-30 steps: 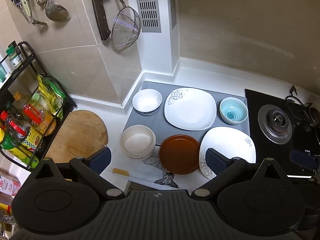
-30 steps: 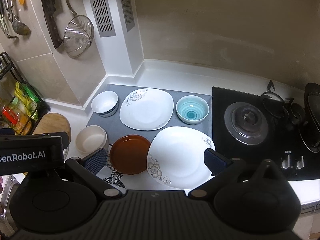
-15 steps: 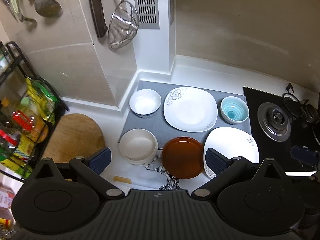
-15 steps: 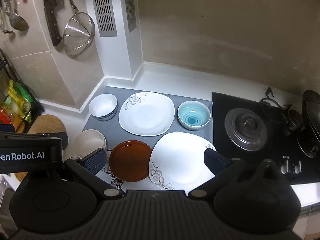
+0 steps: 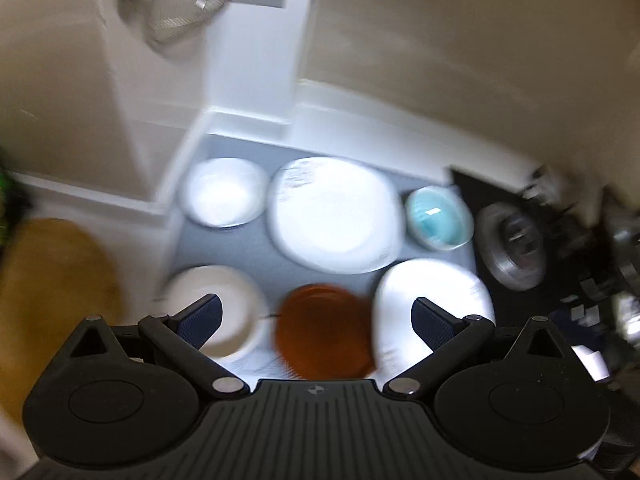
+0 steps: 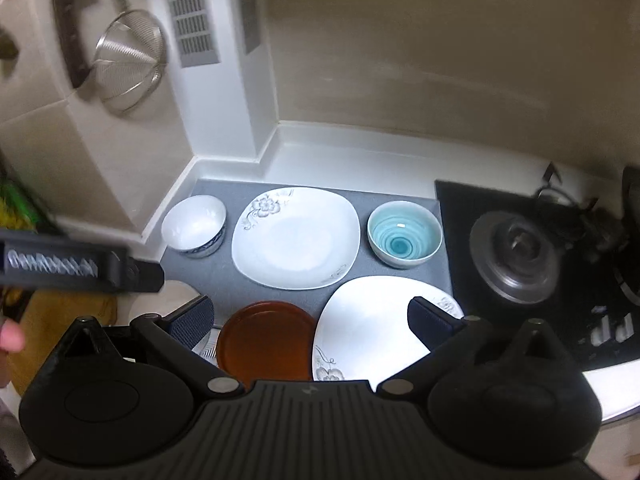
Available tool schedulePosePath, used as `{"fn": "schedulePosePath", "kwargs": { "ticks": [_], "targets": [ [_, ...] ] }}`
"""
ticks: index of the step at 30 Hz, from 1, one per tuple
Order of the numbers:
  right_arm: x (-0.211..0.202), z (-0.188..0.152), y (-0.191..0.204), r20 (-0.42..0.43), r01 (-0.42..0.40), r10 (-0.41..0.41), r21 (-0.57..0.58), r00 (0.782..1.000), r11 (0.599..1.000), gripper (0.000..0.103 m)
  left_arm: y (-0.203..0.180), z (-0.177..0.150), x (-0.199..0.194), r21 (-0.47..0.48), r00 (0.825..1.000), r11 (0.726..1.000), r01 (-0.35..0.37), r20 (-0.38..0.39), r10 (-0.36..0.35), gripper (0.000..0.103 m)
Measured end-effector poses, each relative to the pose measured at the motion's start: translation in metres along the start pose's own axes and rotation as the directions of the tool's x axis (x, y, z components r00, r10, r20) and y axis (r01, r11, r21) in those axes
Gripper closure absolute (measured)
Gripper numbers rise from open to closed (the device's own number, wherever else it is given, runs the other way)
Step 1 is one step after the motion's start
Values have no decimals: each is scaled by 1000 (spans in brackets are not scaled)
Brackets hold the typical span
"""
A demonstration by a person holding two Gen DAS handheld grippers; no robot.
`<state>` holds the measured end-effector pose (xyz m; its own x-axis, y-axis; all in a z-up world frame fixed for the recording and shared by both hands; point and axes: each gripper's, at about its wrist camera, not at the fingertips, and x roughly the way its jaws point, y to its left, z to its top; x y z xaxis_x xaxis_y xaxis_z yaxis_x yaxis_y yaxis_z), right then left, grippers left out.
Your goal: Organize plates and bowls
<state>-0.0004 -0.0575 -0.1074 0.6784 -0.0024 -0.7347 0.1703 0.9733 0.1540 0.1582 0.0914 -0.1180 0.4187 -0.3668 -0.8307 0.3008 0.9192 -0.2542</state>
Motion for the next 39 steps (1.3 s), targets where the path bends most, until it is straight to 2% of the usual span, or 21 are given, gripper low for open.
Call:
{"fn": "schedulePosePath", "kwargs": {
  "ticks": [2,4,5,7,8,9,11,12,13,15,16,17,20,23,26,29,31,33,36,38,39],
  "targets": [
    [13,-20,-23,18,26,-27,35,999,999,0,8,-3,21,-27,997,997,75,-20,-75,2],
    [27,-39,-48,-12,56,-55,47,998,997,0,8,-6,46,-47,994,996,77,-74,-80,3],
    [32,-48,-62,-11,44,-44,50,999,998,0,5,-10,57,-41,989,990,137,-56,-140,8],
    [40,-66,-93,-12,-41,42,68,999,997,0,2,-17,72,-26,952,952,305,-3,-306,10],
    [44,-72,-109,-21,-74,76,84,997,994,0,-6,-19,80,-9,946,946,323,0,-323,18],
    [45,-76,-124,-23,-77,80,101,997,992,0,-15,-22,88,5,952,952,305,3,-305,25],
    [45,-83,-155,-17,-95,99,153,995,984,0,-33,-24,108,27,977,977,211,-18,-210,51],
    [46,-87,-169,-14,-118,122,174,992,978,0,-39,-25,121,29,985,985,168,-43,-166,55],
    [48,-90,-181,-9,-129,133,192,991,973,1,-43,-25,133,23,986,988,156,-65,-154,58],
    [57,-95,-198,-34,-108,117,206,993,973,17,-47,-22,156,20,969,976,218,-126,-214,58],
    [64,-97,-206,-57,-106,120,211,991,972,39,-50,-20,169,31,956,967,253,-159,-245,58],
    [71,-101,-212,-73,-117,135,217,988,969,47,-51,-18,178,41,957,968,247,-169,-237,59],
    [88,-112,-222,-99,-126,149,210,984,970,47,-61,-12,206,137,971,972,190,-172,-165,62],
    [101,-120,-224,-92,-126,142,163,986,979,47,-71,-17,225,306,986,944,125,-147,-83,63],
    [114,-121,-232,-110,-96,110,128,988,987,47,-72,-23,246,349,982,931,105,-184,-42,71],
    [125,-124,-245,-120,-118,143,199,982,973,47,-58,-28,256,267,964,950,161,-251,-92,75],
    [131,-128,-248,-130,-120,151,222,980,968,47,-51,-31,260,222,946,951,214,-289,-146,74],
    [134,-134,-248,-141,-123,161,244,977,962,48,-47,-35,258,217,940,945,244,-292,-175,75],
    [134,-141,-246,-141,-160,209,299,968,941,58,-33,-40,255,155,908,941,300,-348,-232,75],
    [131,-144,-245,-136,-175,226,312,965,934,72,-25,-48,251,103,882,936,335,-385,-273,75],
    [132,-144,-242,-135,-182,234,316,963,931,76,-23,-53,249,85,870,934,348,-399,-288,75]
  ]
}}
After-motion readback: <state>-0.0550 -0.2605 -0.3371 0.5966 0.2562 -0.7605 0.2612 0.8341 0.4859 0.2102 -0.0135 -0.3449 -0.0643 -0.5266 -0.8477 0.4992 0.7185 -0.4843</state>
